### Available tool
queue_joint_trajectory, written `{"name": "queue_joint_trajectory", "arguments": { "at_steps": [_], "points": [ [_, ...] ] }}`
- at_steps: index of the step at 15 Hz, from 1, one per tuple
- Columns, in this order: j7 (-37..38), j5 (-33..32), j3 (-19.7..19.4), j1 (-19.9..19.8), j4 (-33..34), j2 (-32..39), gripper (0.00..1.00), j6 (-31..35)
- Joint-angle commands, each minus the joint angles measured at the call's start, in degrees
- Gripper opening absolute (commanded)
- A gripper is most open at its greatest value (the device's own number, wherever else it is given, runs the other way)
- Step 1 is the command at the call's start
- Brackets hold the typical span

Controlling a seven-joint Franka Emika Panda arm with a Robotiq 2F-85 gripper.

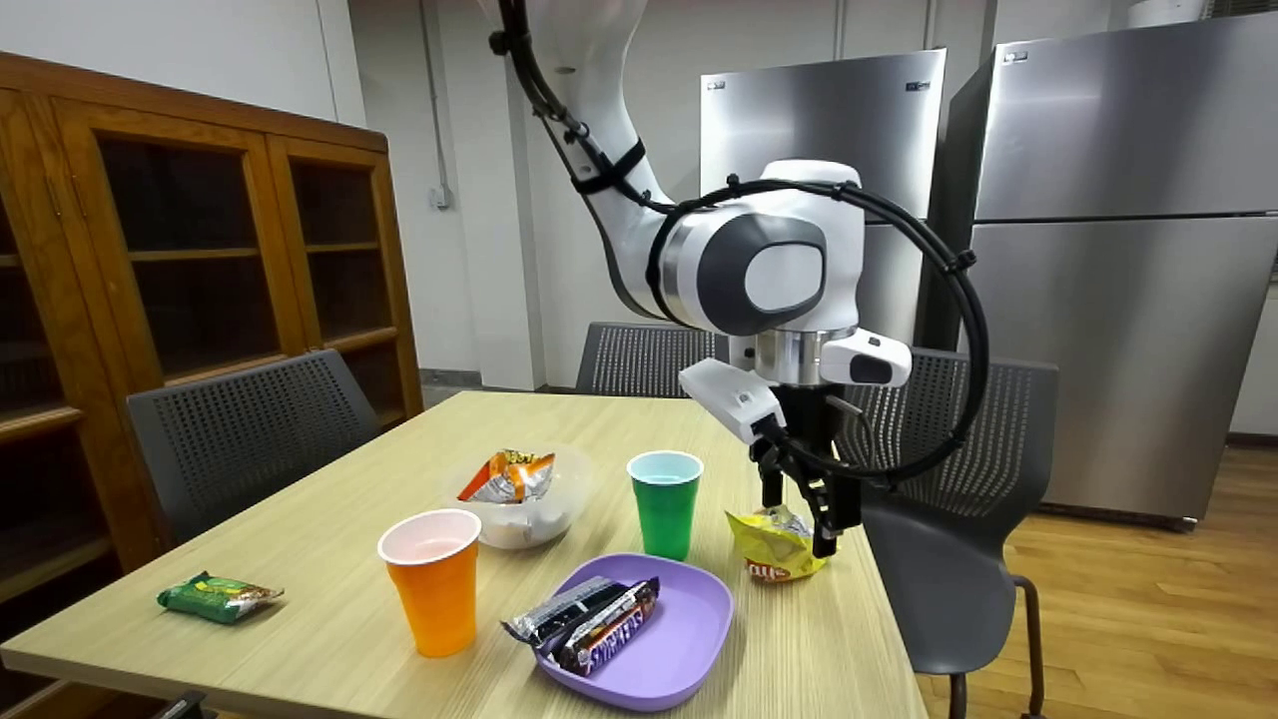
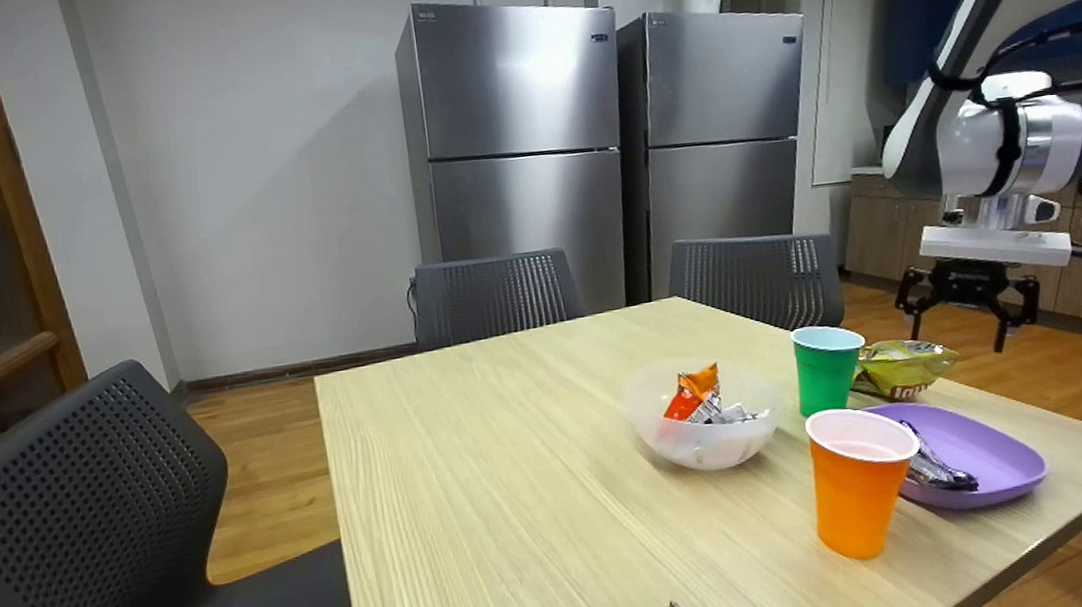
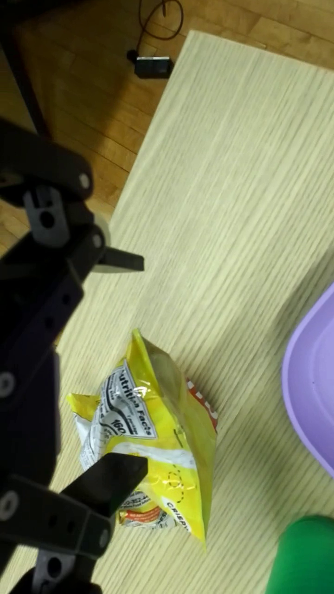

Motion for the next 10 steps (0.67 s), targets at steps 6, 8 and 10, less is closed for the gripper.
{"name": "queue_joint_trajectory", "arguments": {
  "at_steps": [6, 8, 10],
  "points": [
    [-8.50, -5.56, 2.23, -2.25, 9.08, 4.28, 1.00, -7.48],
    [-10.07, -7.56, 1.87, -1.68, 10.03, 5.15, 1.00, -8.16],
    [-10.86, -9.05, 1.82, -1.48, 11.34, 6.32, 1.00, -8.58]
  ]
}}
